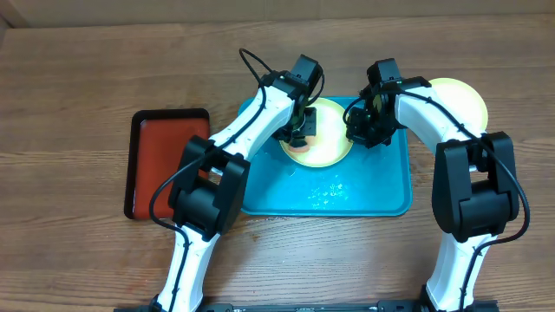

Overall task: Clean dirty plates on tray and stack at the side
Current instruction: 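Hold the plate with the right gripper and scrub it with the sponge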

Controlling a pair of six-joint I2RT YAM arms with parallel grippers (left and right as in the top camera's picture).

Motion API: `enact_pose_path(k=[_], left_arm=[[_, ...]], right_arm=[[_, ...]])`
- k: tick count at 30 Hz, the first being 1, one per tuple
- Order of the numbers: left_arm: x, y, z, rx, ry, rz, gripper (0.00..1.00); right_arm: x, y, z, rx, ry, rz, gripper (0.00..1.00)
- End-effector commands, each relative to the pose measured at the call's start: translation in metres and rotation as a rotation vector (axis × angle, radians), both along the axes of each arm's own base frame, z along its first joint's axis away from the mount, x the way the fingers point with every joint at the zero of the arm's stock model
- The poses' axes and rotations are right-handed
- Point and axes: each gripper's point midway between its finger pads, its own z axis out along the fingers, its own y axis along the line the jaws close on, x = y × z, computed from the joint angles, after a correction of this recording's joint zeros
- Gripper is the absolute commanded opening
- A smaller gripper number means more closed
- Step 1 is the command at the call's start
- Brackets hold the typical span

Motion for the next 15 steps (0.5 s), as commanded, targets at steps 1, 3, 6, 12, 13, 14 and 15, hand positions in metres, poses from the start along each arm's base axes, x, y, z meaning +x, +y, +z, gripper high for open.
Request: enact_pose_path(k=[1, 3, 6, 12, 13, 14, 15], left_arm=[[0.011, 0.031, 0.009, 0.182, -0.090, -0.070, 0.04], [0.019, 0.047, 0.013, 0.274, -0.132, -0.065, 0.04], [0.031, 0.063, 0.020, 0.371, -0.196, -0.038, 0.04], [0.040, 0.022, 0.038, 0.143, -0.195, -0.048, 0.04], [0.040, 0.008, 0.042, 0.070, -0.189, -0.049, 0.04], [0.039, -0.007, 0.046, -0.017, -0.175, -0.054, 0.04], [0.037, -0.020, 0.048, -0.090, -0.159, -0.061, 0.04]], right_arm=[[-0.009, -0.007, -0.015, -0.035, 0.042, -0.004, 0.04], [-0.009, -0.007, -0.015, -0.035, 0.042, -0.004, 0.04], [-0.010, -0.007, -0.015, -0.036, 0.046, -0.004, 0.04], [-0.011, -0.007, -0.015, -0.037, 0.049, -0.004, 0.04], [-0.011, -0.007, -0.015, -0.037, 0.049, -0.004, 0.04], [-0.011, -0.007, -0.015, -0.037, 0.049, -0.004, 0.04], [-0.011, -0.007, -0.015, -0.037, 0.049, -0.004, 0.04]])
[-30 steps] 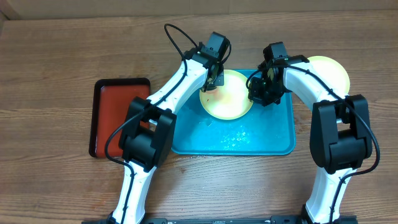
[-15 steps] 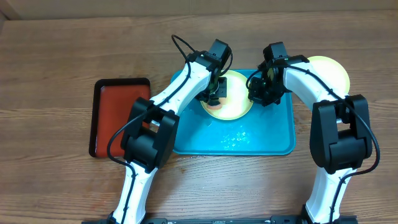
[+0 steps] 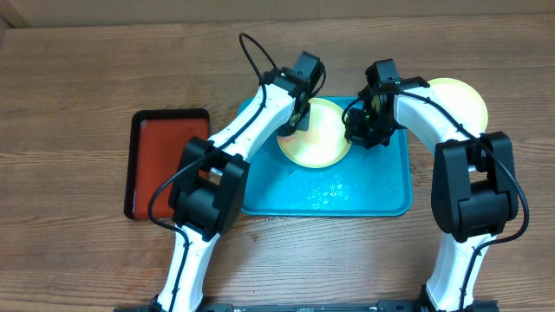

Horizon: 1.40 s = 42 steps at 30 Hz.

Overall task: Clean dirty plates on tray and stack at the side
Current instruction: 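Hold the plate with the right gripper and scrub it with the sponge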

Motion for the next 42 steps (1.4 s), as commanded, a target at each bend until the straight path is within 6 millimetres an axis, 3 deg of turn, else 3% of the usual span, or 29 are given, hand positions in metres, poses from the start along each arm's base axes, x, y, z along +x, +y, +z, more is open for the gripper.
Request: enact_pose_path(k=[1, 3, 7, 15, 20, 26, 33, 37, 42], left_arm=[[0.003, -0.055, 0.034, -0.318, 0.025, -0.055, 0.04], [-0.007, -0.077, 0.038, -0.445, 0.082, -0.074, 0.04], [-0.013, -0.078, 0.025, -0.414, 0.109, -0.067, 0.04], [-0.024, -0.041, -0.012, -0.208, 0.168, -0.017, 0.04], [-0.026, -0.032, -0.023, -0.145, 0.168, -0.082, 0.04], [-0.013, 0.000, -0.026, 0.037, 0.085, -0.046, 0.04], [-0.016, 0.029, -0.047, 0.177, 0.066, -0.038, 0.04], [-0.006, 0.034, -0.038, 0.214, 0.015, -0.025, 0.04], [0.018, 0.022, 0.003, 0.172, -0.077, -0.014, 0.04]], right_arm=[[-0.008, -0.011, -0.015, -0.047, 0.038, -0.010, 0.04], [-0.008, -0.011, -0.015, -0.047, 0.038, -0.010, 0.04], [-0.008, -0.011, -0.015, -0.047, 0.039, -0.010, 0.04], [-0.009, -0.011, -0.015, -0.047, 0.040, -0.010, 0.04], [-0.009, -0.011, -0.015, -0.048, 0.041, -0.009, 0.04], [-0.009, -0.011, -0.015, -0.048, 0.040, -0.006, 0.04], [-0.009, -0.011, -0.015, -0.048, 0.040, -0.006, 0.04], [-0.009, -0.011, -0.015, -0.048, 0.041, -0.006, 0.04], [-0.010, -0.011, -0.015, -0.049, 0.045, -0.006, 0.04]])
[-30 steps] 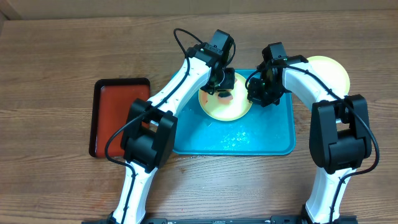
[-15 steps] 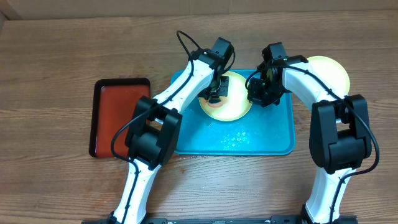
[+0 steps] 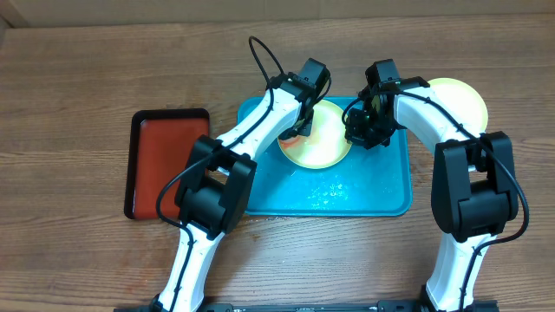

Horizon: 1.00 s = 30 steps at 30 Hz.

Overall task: Clean dirty plates on tray and stack at the side
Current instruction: 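Hold the plate with the right gripper and scrub it with the sponge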

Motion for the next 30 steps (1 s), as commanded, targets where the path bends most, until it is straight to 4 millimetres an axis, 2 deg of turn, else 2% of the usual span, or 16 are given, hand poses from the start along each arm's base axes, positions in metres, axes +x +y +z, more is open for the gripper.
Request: enact_pose_path(k=[1, 4, 7, 10, 12, 15, 21, 24, 27, 30], left_arm=[[0.030, 0.013, 0.028, 0.056, -0.107, 0.023, 0.04], [0.041, 0.013, 0.043, 0.063, -0.157, 0.034, 0.04], [0.040, 0.004, 0.044, 0.017, -0.144, 0.023, 0.04], [0.021, -0.031, 0.035, -0.180, -0.022, -0.035, 0.04], [-0.003, -0.064, 0.032, -0.370, 0.105, -0.092, 0.04], [-0.016, -0.074, 0.026, -0.415, 0.154, -0.112, 0.04], [-0.033, -0.068, -0.009, -0.370, 0.195, -0.123, 0.04], [-0.033, -0.060, -0.019, -0.331, 0.179, -0.114, 0.04], [-0.015, -0.031, -0.022, -0.165, 0.085, -0.075, 0.04], [0.005, 0.002, -0.014, 0.020, -0.031, -0.029, 0.04]], right_arm=[[-0.009, -0.010, -0.014, -0.045, 0.042, -0.006, 0.04], [-0.009, -0.010, -0.014, -0.045, 0.042, -0.006, 0.04], [-0.009, -0.010, -0.014, -0.045, 0.042, -0.006, 0.04], [-0.009, -0.010, -0.014, -0.045, 0.041, -0.006, 0.04], [-0.009, -0.010, -0.014, -0.045, 0.040, -0.006, 0.04], [-0.009, -0.010, -0.014, -0.045, 0.040, -0.006, 0.04], [-0.008, -0.010, -0.014, -0.044, 0.036, -0.006, 0.04], [-0.008, -0.010, -0.014, -0.044, 0.036, -0.007, 0.04], [-0.008, -0.010, -0.014, -0.044, 0.037, -0.007, 0.04], [-0.008, -0.010, -0.014, -0.044, 0.037, -0.006, 0.04]])
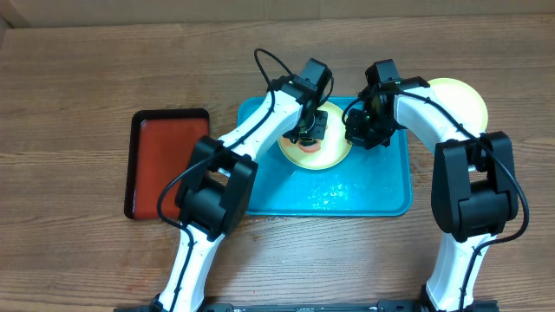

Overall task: Clean dirty plates on tray and stack at the side
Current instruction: 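Hold the plate with the right gripper and scrub it with the sponge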

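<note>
A yellow-green plate (334,146) lies at the far end of the blue tray (381,195). My left gripper (309,134) stands over the middle of the plate, pressing an orange sponge (305,151) onto it; its fingers look shut on the sponge. At the plate's right rim sits my right gripper (359,130), which seems shut on that edge, though the fingers are partly hidden by the wrist. A second yellow-green plate (464,97) lies on the table to the right of the tray, behind the right arm.
A dark tray with a red inside (165,160) lies to the left of the blue tray. Wet shine covers the blue tray's floor (334,189) in front of the plate. Bare wooden table (87,87) surrounds everything.
My left gripper has moved with the sponge from the plate's left rim to the plate's middle. The right gripper and the plate have stayed where they were.
The left gripper first held the sponge on the plate's left half, then stood at the plate's far left rim, then at the left rim, and now rests on the middle. The right gripper stayed at the plate's right edge throughout.
</note>
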Controlling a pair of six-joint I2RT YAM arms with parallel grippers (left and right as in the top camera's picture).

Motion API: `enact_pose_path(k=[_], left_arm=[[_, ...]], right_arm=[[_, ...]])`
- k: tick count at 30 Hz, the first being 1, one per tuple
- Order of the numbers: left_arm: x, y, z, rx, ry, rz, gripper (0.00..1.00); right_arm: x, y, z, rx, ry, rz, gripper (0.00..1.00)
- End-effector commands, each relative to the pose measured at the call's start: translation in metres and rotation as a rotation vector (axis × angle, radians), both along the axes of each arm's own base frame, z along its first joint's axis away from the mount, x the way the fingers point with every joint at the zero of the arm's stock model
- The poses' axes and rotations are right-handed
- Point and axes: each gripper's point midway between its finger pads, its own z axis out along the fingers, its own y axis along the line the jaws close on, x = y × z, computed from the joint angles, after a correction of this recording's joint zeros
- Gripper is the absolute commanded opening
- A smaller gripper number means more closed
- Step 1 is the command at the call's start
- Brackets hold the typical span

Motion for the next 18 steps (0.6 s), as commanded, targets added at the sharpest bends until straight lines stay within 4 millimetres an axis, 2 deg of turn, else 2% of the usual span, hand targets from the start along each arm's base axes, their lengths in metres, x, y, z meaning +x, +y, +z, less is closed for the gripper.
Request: enact_pose_path(k=[1, 4, 9, 14, 16, 18], left_arm=[[0.029, 0.064, -0.002, 0.335, -0.166, 0.074, 0.04], [0.042, 0.070, 0.017, 0.366, -0.221, 0.099, 0.04], [0.064, 0.060, 0.062, 0.291, -0.290, 0.174, 0.04], [0.065, 0.043, 0.106, 0.156, -0.258, 0.172, 0.04], [0.064, 0.050, 0.119, 0.140, -0.240, 0.206, 0.04], [0.062, 0.069, 0.131, 0.147, -0.215, 0.272, 0.04]], right_arm=[[-0.008, -0.010, -0.014, -0.043, 0.034, -0.006, 0.04], [-0.008, -0.010, -0.014, -0.043, 0.034, -0.006, 0.04], [-0.008, -0.010, -0.014, -0.043, 0.034, -0.006, 0.04], [-0.008, -0.010, -0.014, -0.044, 0.034, -0.003, 0.04], [-0.008, -0.010, -0.014, -0.044, 0.034, -0.002, 0.04], [-0.007, -0.011, -0.014, -0.052, 0.032, -0.003, 0.04]])
